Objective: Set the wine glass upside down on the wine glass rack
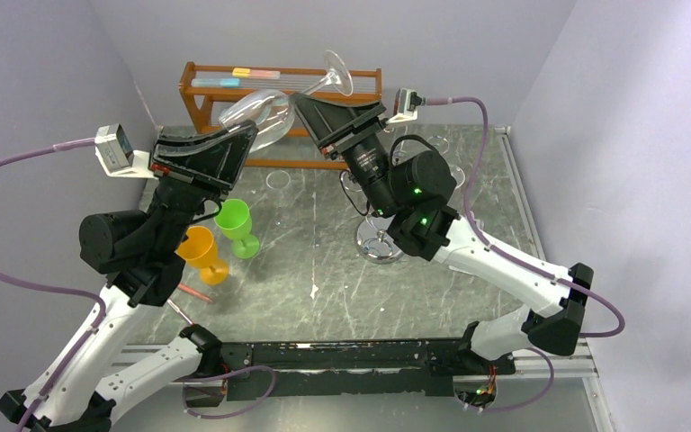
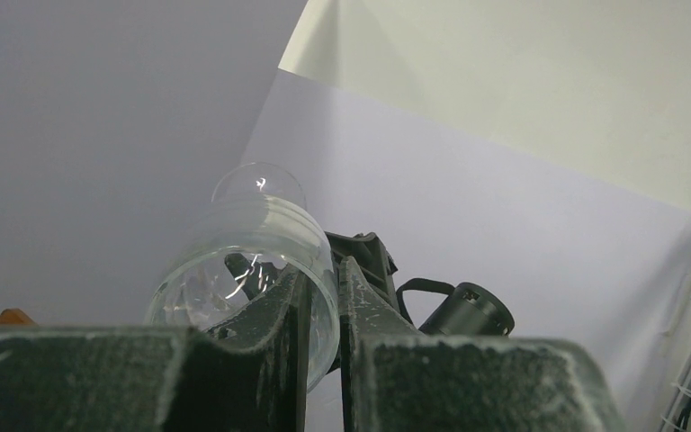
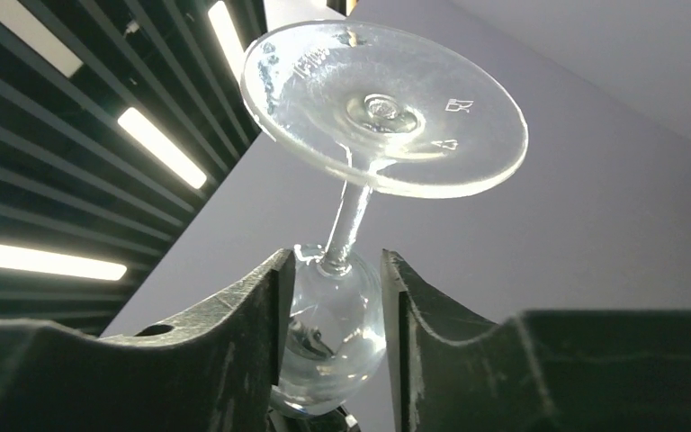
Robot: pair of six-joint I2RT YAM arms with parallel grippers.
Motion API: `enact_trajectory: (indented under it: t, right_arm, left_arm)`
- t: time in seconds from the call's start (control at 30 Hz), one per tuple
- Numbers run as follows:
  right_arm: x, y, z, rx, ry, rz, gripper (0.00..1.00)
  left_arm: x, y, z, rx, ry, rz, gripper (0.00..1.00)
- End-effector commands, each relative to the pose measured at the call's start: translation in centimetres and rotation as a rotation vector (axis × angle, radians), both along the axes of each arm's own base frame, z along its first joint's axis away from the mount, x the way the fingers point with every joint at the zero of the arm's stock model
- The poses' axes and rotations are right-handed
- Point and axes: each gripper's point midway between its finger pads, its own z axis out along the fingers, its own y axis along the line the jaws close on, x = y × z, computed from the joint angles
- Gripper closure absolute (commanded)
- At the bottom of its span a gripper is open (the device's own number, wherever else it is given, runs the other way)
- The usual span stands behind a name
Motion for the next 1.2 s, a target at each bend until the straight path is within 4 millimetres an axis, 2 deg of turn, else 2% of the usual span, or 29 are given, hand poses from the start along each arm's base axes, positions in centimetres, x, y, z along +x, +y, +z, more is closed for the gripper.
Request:
enact_trajectory:
  t: [0.0, 0.23, 0.33, 0.4, 0.43, 0.57, 0.87, 0.97, 1.17]
  right_arm:
    - [-0.4, -0.1, 1.4, 0.058, -0.007, 0.016, 0.6]
    - [-0.7, 0.3, 1.5, 0.074, -0.013, 0.045, 0.74]
    - [-0.7, 0.1, 1.6, 0.075, -0.018, 0.038, 0.86]
    - [-0.7, -0.4, 1.7, 0.077, -0.021, 0.023, 0.98]
    - [-0.7, -0.6, 1.6, 0.077, -0.025, 0.014, 1.0]
    - [-0.7, -1.4, 1.7, 0.078, -0.041, -0.017, 1.0]
    - [-1.4, -2.4, 1.2, 0.021, -0.089, -0.046, 1.0]
    - [-1.9, -3.2, 1.0, -0.012, -0.11, -0.06, 1.0]
    - [-3.1, -5.1, -0.2, -0.134, -0.143, -0.088, 1.0]
  left_arm:
    - [-2.5, 0.4, 1.5, -0.035, -0.09, -0.064, 0.95]
    - [-2.9, 0.3, 1.1, -0.038, -0.094, -0.091, 0.95]
    - [-2.9, 0.2, 0.6, -0.029, -0.082, -0.093, 0.94]
    - [-2.7, 0.2, 0.2, -0.023, -0.071, -0.084, 0.89]
    - [-2.6, 0.3, -0.1, -0.02, -0.059, -0.081, 0.85]
    - [-2.2, 0.6, -1.2, -0.015, -0.023, -0.054, 0.72]
    - [-1.4, 1.3, -3.8, 0.005, 0.052, -0.001, 0.25]
    - [-1.2, 1.5, -5.1, 0.043, 0.076, 0.031, 0.15]
    - [-0.7, 2.2, -8.0, 0.158, 0.126, 0.119, 0.07]
